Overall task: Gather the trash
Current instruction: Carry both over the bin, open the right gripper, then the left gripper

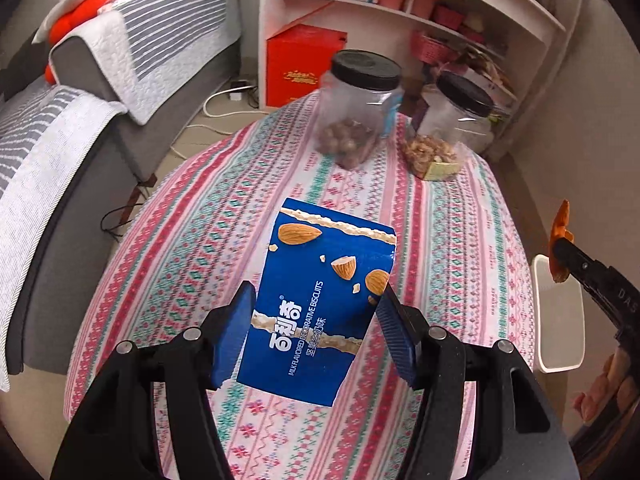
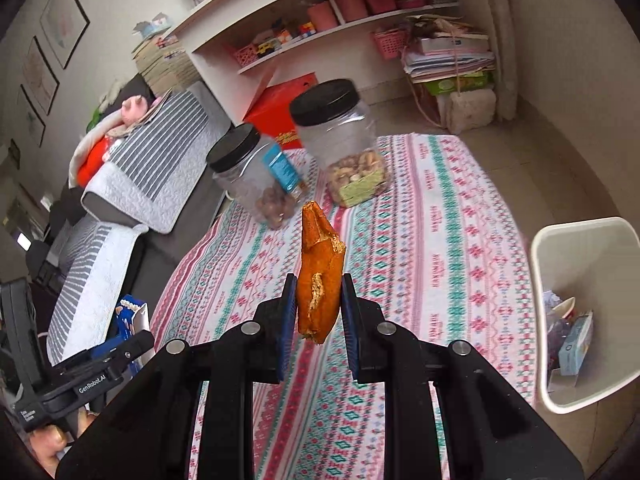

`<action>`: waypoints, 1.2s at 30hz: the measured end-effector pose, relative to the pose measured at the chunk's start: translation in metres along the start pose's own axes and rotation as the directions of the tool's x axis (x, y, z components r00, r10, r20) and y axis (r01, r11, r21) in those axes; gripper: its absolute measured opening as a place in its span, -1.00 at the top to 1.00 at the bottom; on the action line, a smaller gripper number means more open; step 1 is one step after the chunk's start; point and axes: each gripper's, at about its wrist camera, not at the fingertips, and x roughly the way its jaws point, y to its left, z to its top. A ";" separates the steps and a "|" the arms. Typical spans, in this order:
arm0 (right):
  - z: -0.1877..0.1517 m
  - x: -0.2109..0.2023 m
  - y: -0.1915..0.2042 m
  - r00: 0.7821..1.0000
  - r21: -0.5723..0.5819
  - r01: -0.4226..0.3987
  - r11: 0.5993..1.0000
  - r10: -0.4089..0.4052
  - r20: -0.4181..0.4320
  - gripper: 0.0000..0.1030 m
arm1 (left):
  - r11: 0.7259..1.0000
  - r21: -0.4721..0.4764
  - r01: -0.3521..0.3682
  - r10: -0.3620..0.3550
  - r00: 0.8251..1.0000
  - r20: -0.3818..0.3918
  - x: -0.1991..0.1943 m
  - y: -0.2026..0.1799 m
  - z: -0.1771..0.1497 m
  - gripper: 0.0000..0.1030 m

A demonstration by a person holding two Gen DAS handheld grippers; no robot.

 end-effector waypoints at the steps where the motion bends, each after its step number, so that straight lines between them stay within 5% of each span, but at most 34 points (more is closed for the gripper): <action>1: 0.001 -0.004 -0.006 1.000 0.007 0.007 1.000 -0.008 0.008 0.60 | 1.000 0.008 0.005 -0.005 1.000 0.001 0.000 -0.005 0.000 -0.17; 11: 0.014 -0.045 -0.065 0.990 0.088 0.102 0.991 -0.110 0.091 0.60 | 0.995 0.079 0.052 -0.053 0.999 0.008 0.008 -0.052 -0.006 -0.17; 23: 0.022 -0.087 -0.162 0.945 0.253 0.279 0.927 -0.312 0.102 0.54 | 0.983 0.156 0.093 -0.092 0.996 -0.012 0.021 -0.107 -0.020 -0.17; 24: 0.022 -0.091 -0.171 0.940 0.268 0.295 0.917 -0.329 0.092 0.48 | 0.982 0.164 0.099 -0.098 0.995 -0.013 0.022 -0.112 -0.021 -0.17; 27: 0.021 -0.110 -0.194 0.922 0.334 0.320 0.886 -0.373 0.106 -0.12 | 0.972 0.188 0.139 -0.136 0.990 -0.031 0.026 -0.135 -0.027 -0.17; 36: 0.017 -0.171 -0.248 0.866 0.455 0.348 0.819 -0.468 0.179 -0.52 | 0.928 0.286 0.237 -0.229 0.972 -0.061 0.034 -0.218 -0.042 -0.17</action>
